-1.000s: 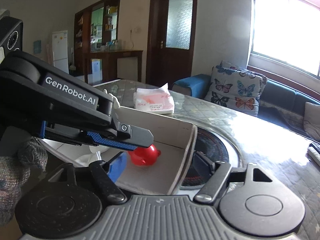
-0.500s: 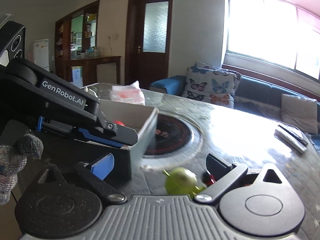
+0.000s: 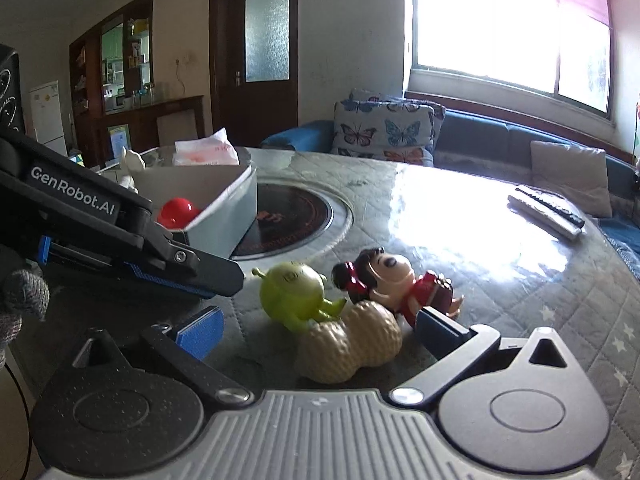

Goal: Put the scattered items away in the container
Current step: 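Move the left gripper back to the peanut-shaped toy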

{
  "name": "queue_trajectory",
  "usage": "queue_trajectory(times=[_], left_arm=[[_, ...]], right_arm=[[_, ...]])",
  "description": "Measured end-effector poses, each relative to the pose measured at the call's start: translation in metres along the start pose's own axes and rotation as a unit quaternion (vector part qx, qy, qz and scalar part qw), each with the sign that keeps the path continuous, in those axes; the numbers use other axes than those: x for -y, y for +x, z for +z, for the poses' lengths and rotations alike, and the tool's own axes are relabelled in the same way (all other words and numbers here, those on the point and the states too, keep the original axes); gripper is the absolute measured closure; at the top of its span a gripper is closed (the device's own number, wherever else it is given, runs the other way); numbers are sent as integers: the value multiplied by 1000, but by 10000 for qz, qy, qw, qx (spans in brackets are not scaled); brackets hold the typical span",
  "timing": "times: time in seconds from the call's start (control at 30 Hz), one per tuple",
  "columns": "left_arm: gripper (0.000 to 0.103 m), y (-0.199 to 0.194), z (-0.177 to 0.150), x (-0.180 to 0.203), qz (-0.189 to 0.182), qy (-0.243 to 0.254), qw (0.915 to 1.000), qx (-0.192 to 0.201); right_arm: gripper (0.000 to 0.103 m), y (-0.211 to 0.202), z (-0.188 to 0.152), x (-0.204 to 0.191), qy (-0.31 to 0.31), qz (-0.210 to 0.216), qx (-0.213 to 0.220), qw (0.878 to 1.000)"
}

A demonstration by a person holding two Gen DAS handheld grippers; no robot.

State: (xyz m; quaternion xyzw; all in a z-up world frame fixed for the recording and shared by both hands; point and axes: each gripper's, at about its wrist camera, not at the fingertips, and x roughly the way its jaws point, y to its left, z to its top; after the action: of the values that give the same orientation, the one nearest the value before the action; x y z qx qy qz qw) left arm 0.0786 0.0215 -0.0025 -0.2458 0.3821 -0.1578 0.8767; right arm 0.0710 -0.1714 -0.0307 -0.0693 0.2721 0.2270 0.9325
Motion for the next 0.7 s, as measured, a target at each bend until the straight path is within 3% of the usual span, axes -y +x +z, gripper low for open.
queue_trajectory(times=[0.7], left_arm=[[73,29,1,10,-44,7,9993,-379]], right_arm=[[12,27,-14,17,62,121,-339,9993]])
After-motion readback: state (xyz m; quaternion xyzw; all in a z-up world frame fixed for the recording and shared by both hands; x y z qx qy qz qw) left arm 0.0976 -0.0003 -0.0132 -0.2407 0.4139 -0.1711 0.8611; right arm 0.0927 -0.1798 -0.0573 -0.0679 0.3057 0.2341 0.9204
